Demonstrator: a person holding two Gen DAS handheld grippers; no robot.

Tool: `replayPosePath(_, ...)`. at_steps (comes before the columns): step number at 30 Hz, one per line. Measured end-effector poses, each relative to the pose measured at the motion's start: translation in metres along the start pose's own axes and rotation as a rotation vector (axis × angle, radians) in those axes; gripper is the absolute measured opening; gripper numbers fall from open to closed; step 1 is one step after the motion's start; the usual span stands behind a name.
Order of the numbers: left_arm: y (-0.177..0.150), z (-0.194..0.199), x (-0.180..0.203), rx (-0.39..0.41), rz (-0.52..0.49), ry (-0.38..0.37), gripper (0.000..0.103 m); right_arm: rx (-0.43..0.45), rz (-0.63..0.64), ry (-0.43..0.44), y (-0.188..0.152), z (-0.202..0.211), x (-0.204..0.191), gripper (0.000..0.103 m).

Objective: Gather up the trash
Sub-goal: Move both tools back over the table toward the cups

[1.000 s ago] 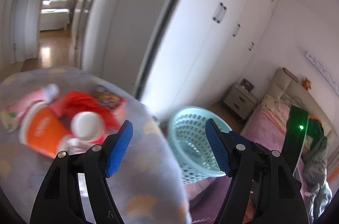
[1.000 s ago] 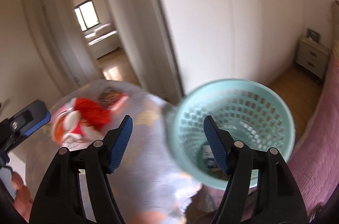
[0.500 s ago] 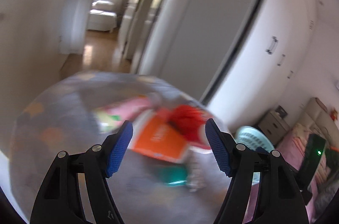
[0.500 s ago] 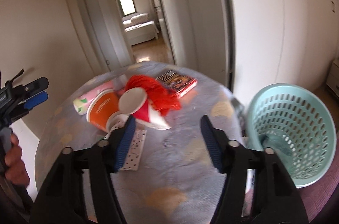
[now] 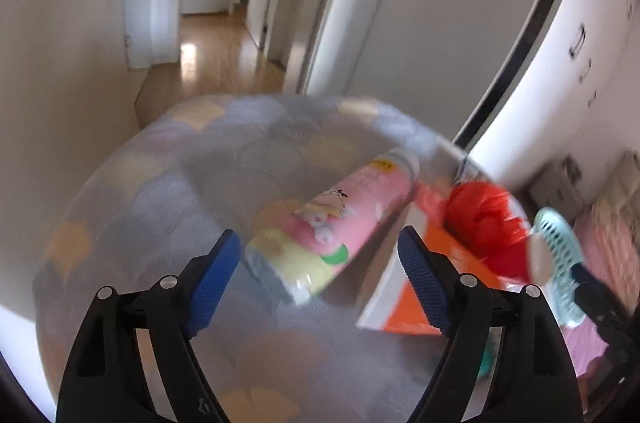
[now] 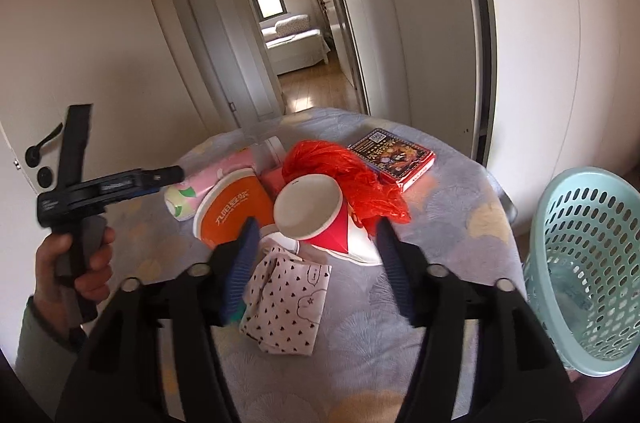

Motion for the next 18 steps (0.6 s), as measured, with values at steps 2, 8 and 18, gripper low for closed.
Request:
replayPosePath(2, 0.006, -0.013, -0.001, -0.018, -0.035, 0.002, 0.079, -0.02, 0.014, -0.001, 0.001, -0.011, -0.004, 0.061)
replayPosePath(8, 0.013, -0.033, 0.005, -0.079, -0.089, -0.018, 0.068, -0.065, 0.019, -0.03, 0.013, -0.041, -0.01, 0.061)
replayPosePath(18, 0.006, -0.047, 0.017, -0.172, -0.147, -0.033, 0.065, -0.134, -0.03, -0.008, 0.012, -0.07, -0.002, 0.062)
Point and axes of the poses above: each gripper's, at about its wrist camera, not at the fingertips, and z roughly against the way its jaws point, x to its right, y to its top, the point moved 1 cm from there along -z, roughly the way its jaws point, and after that the axes turned 4 degrees about -x, right-handed, at the moved point
